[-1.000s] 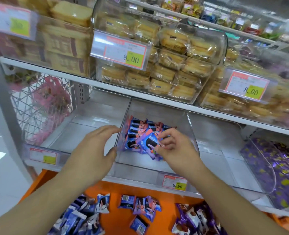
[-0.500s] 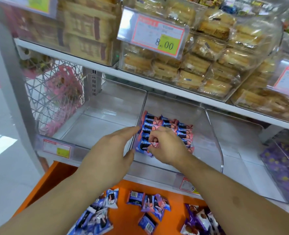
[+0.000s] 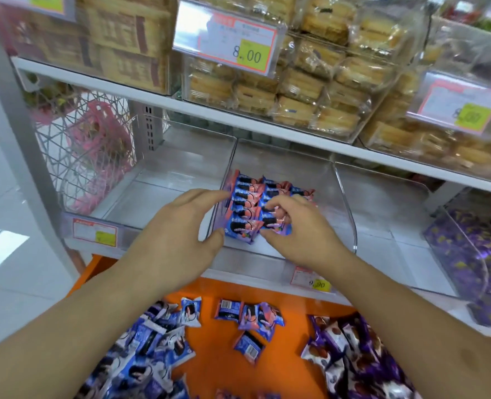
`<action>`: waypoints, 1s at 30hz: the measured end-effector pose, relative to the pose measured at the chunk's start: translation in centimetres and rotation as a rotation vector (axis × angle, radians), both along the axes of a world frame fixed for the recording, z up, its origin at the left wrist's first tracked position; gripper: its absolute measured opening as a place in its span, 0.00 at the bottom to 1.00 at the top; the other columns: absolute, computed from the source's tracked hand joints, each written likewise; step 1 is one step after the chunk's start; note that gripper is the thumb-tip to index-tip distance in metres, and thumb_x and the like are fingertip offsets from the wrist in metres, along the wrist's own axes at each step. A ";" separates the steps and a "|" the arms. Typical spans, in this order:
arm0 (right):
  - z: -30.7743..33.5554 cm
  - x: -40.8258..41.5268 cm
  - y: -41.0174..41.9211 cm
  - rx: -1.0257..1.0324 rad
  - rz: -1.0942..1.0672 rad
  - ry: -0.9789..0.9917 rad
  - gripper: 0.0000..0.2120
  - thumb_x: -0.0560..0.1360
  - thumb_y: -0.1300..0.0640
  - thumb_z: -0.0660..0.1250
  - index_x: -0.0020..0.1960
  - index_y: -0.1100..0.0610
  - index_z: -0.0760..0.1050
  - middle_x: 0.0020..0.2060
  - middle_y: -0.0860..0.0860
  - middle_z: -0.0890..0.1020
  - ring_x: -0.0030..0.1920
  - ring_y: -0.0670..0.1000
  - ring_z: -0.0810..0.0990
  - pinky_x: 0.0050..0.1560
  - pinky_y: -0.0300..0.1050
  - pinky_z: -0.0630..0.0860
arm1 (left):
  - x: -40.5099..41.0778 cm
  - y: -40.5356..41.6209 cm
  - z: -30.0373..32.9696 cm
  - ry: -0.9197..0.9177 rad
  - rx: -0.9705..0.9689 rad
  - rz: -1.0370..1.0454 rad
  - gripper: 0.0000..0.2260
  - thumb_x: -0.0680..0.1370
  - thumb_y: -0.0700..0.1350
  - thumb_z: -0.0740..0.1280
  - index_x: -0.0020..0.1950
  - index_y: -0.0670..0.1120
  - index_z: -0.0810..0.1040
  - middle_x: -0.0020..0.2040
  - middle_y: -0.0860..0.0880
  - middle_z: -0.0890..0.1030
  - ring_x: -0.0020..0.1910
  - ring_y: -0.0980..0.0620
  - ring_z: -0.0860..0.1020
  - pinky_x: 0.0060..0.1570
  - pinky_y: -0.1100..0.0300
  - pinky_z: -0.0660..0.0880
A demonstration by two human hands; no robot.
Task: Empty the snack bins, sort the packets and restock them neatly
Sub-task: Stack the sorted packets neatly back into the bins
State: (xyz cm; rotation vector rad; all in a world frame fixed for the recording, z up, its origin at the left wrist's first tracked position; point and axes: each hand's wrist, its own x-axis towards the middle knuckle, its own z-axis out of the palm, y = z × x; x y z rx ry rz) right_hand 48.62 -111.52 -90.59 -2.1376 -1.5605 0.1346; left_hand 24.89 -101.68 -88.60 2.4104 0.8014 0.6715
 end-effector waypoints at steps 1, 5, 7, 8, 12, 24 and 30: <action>0.6 -0.6 -1.6 0.032 0.013 0.020 0.17 0.75 0.49 0.77 0.61 0.47 0.77 0.49 0.43 0.74 0.48 0.42 0.73 0.50 0.40 0.73 | -0.2 -0.5 0.4 0.003 -0.001 -0.025 0.26 0.80 0.49 0.70 0.77 0.60 0.69 0.70 0.61 0.73 0.64 0.62 0.72 0.64 0.67 0.68; 1.9 -3.5 -8.6 0.029 0.132 0.113 0.11 0.76 0.53 0.75 0.55 0.47 0.78 0.46 0.43 0.78 0.47 0.47 0.77 0.46 0.35 0.73 | -0.8 -3.4 0.9 0.079 -0.094 -0.185 0.16 0.80 0.51 0.70 0.66 0.64 0.76 0.57 0.68 0.76 0.55 0.71 0.75 0.53 0.70 0.73; 0.7 -4.5 -11.3 -0.072 0.190 0.168 0.08 0.77 0.55 0.75 0.53 0.48 0.78 0.44 0.44 0.78 0.45 0.45 0.77 0.44 0.32 0.70 | -0.6 -5.0 -0.4 0.158 -0.164 -0.278 0.12 0.80 0.51 0.70 0.63 0.61 0.79 0.53 0.64 0.79 0.52 0.68 0.77 0.50 0.68 0.76; -0.8 -4.6 -12.2 -0.143 0.206 0.174 0.07 0.77 0.55 0.74 0.52 0.49 0.79 0.44 0.44 0.78 0.45 0.44 0.77 0.44 0.32 0.70 | -0.5 -5.8 -1.8 0.218 -0.195 -0.313 0.11 0.80 0.51 0.71 0.62 0.61 0.80 0.51 0.63 0.80 0.51 0.67 0.78 0.48 0.70 0.75; -10.0 -2.2 -14.1 -0.483 0.122 0.193 0.13 0.76 0.51 0.73 0.59 0.49 0.78 0.50 0.45 0.79 0.49 0.46 0.78 0.54 0.46 0.77 | 0.6 -7.4 -10.6 0.517 -0.198 -0.398 0.15 0.79 0.55 0.69 0.66 0.59 0.77 0.60 0.60 0.79 0.55 0.64 0.78 0.54 0.70 0.73; -28.2 3.1 -9.0 -0.405 -0.139 0.353 0.36 0.73 0.51 0.80 0.77 0.50 0.71 0.71 0.53 0.75 0.73 0.54 0.71 0.74 0.42 0.65 | 7.9 -2.1 -33.3 0.569 -0.303 -0.209 0.36 0.75 0.41 0.71 0.82 0.50 0.63 0.82 0.47 0.63 0.81 0.48 0.61 0.79 0.53 0.61; -33.0 3.1 -9.6 -0.422 -0.151 0.362 0.27 0.70 0.56 0.78 0.65 0.39 0.75 0.62 0.46 0.71 0.59 0.57 0.79 0.62 0.53 0.79 | 8.7 -1.6 -36.5 0.586 -0.218 -0.204 0.29 0.77 0.41 0.71 0.77 0.52 0.70 0.75 0.48 0.71 0.73 0.42 0.69 0.71 0.48 0.70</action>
